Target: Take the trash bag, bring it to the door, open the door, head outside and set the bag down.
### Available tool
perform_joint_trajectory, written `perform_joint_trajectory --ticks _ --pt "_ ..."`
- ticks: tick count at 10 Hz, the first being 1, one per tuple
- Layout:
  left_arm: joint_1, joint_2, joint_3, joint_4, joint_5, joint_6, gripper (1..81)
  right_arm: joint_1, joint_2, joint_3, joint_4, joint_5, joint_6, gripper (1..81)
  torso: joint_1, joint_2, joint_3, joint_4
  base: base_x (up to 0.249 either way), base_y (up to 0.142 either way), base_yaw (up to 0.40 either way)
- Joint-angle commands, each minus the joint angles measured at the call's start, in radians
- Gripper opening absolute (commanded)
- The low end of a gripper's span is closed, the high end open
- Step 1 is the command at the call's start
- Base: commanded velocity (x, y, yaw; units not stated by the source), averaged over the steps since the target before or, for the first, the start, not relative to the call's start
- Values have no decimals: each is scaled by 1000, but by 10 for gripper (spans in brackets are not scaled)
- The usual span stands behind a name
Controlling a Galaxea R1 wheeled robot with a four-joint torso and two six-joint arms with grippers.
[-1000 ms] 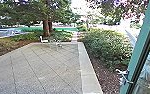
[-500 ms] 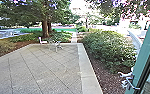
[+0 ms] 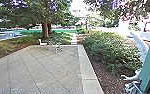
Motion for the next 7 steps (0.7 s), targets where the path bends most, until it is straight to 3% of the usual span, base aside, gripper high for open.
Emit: perform_joint_trajectory --ticks 1,7 --pt "-48 -5 3 6 42 0 10 44 6 4 -3 -50 -2 811 1 0 0 0 153 65 0" --pt "-48 -5 3 3 42 -2 10 46 6 4 -5 -52 -2 811 1 0 0 0 136 11 0"
